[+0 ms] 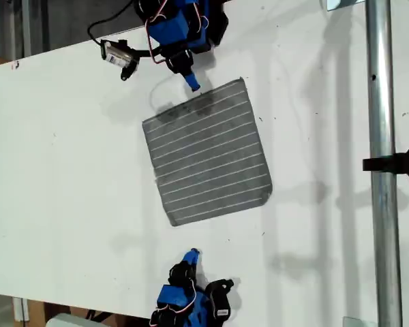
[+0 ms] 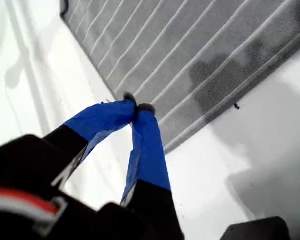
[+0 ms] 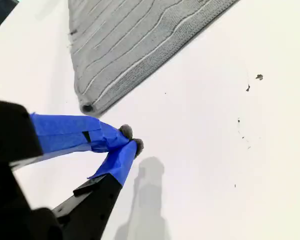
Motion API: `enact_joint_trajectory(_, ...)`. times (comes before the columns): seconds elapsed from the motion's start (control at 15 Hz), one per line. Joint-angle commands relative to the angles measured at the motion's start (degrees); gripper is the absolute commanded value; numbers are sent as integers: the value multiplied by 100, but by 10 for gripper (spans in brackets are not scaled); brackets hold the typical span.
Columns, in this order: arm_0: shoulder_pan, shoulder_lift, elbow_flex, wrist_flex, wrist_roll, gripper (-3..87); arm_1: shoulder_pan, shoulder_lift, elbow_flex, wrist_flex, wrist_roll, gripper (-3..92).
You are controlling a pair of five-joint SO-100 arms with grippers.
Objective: Grasp corners of a towel and fold twice.
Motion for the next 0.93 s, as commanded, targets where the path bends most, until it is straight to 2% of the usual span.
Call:
enact_joint_trajectory(0.0,-53,26,-26,18,-53,-28,-809,-1406,-1283,387,-571,-2)
enact_joint_trajectory(0.2,-62,26,-26,18,-79,-28,-1784,-2479,-1837,1072,-615,-2)
enact_joint_trajectory(0.33,-70,26,-26,18,-97,-27,-2013,-2479,-1784,1415,-642,-2)
enact_joint_trajectory(0.4,-70,26,-26,18,-97,-26,-2039,-2408,-1784,1459,-642,73)
enact_joint_trajectory(0.47,-70,26,-26,18,-97,-26,-1995,-2312,-1828,1477,-642,212)
enact_joint_trajectory(0.53,-70,26,-26,18,-97,-26,-2013,-2303,-1881,1459,-615,301)
enact_joint_trajectory(0.67,-62,26,-26,18,-88,-26,-1995,-2637,-1837,1195,-633,332)
enact_joint_trajectory(0.87,-53,26,-26,18,-79,-26,-2048,-3691,-1433,369,-606,342)
